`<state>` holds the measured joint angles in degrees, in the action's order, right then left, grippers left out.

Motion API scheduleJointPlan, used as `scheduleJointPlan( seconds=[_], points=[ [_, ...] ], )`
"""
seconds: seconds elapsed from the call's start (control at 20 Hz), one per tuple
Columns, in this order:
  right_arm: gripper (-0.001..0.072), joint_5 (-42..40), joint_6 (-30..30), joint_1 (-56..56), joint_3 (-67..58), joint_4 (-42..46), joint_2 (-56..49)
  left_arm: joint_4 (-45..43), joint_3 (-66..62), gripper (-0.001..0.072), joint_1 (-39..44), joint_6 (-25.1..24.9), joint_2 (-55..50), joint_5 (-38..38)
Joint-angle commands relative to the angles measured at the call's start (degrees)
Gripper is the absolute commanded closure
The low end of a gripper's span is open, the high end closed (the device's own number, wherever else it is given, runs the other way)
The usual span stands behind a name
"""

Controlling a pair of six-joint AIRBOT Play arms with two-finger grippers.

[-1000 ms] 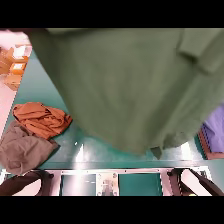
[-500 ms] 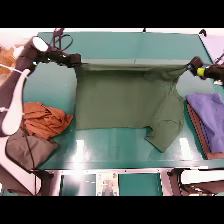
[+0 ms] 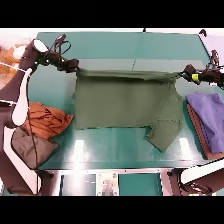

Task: Fold the shirts.

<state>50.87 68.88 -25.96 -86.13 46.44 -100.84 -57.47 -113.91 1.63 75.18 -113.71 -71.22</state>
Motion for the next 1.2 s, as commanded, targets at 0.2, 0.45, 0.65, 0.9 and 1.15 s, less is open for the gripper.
scheduleJointPlan(
  seconds=[0.2,0.45,0.65,0.9,1.15],
  points=[
    [0.0693,8.6,0.1,-0.2,2.7,8.3,0.5,-1.0,-0.1,0.0681,0.8,4.0,-0.7,-13.1],
    [0.0692,8.1,0.1,0.3,6.5,10.2,0.4,-1.2,4.1,0.0681,0.8,7.3,-0.9,-15.3],
    [0.0692,7.7,0.1,0.3,6.6,10.1,0.4,-0.6,7.2,0.0681,0.8,7.3,-0.9,-16.6],
    [0.0416,13.8,2.3,0.0,4.0,9.3,1.1,4.5,5.3,0.0025,0.5,9.1,-0.9,-21.8],
    [0.042,22.8,5.5,-4.9,3.5,10.7,9.7,2.7,3.4,0.0026,-3.3,15.0,2.9,-34.0]
  ],
)
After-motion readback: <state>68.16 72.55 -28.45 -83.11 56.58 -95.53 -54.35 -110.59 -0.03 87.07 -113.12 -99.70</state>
